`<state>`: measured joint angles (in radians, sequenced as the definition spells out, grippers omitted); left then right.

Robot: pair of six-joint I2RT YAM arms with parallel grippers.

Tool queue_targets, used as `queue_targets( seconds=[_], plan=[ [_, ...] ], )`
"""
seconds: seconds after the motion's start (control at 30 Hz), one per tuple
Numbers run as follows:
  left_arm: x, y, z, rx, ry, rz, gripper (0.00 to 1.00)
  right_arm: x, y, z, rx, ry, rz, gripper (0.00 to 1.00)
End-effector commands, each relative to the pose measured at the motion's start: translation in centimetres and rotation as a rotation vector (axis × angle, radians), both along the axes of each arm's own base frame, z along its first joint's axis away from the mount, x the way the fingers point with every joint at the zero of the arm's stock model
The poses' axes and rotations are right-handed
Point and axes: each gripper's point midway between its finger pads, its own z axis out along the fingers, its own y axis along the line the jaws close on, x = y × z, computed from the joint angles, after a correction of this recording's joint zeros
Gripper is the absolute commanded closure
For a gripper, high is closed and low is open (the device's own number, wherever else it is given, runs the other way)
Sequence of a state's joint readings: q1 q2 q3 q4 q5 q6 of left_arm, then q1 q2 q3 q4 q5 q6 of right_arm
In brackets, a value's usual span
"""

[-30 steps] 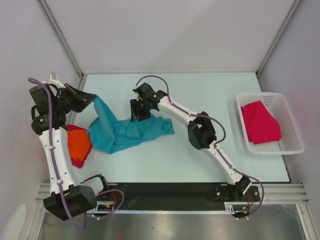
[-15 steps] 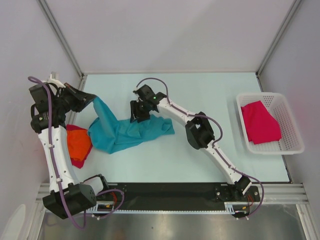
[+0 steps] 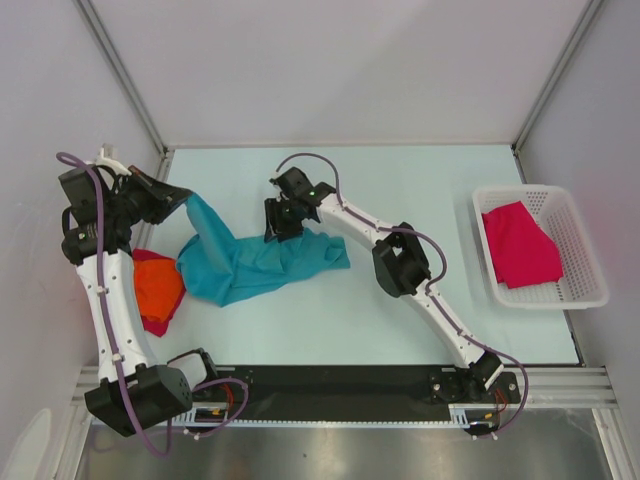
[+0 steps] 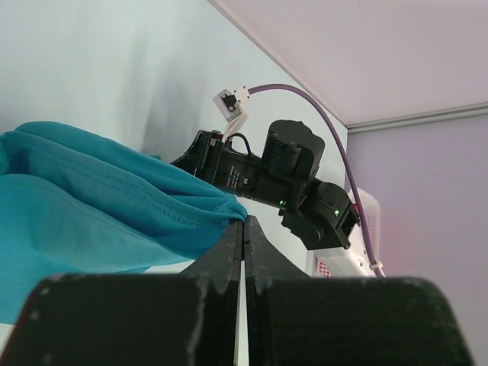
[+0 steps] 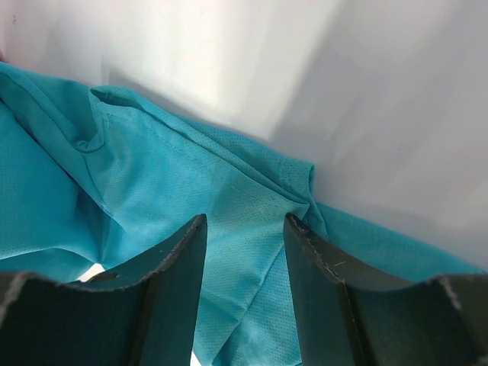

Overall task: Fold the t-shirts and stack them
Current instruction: Flatten out the tshirt

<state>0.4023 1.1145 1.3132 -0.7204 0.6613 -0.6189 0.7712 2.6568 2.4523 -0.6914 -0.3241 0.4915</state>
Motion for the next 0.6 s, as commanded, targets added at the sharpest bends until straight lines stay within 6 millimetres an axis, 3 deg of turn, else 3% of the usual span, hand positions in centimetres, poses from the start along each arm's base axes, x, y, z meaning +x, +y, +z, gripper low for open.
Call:
queue_targets(
  seconds=[0.0,0.27,0.57],
  plan=[
    [0.3,0.3,0.7,0.028,-0.039,-0.007,1.00,1.2,-0.9,4.7,-0.005,-0.113,-0.010,0.49],
    [0.3,0.2,0.6,0.027,-0.039,-0.008,1.00,1.1,-1.8,3.9,-0.040,-0.101,-0.015,0.49],
    [0.5,0.3,0.7,0.028,-0.044,-0.006,1.00,0.6,-1.1,2.2,-0.034,-0.067,-0.001,0.49]
  ],
)
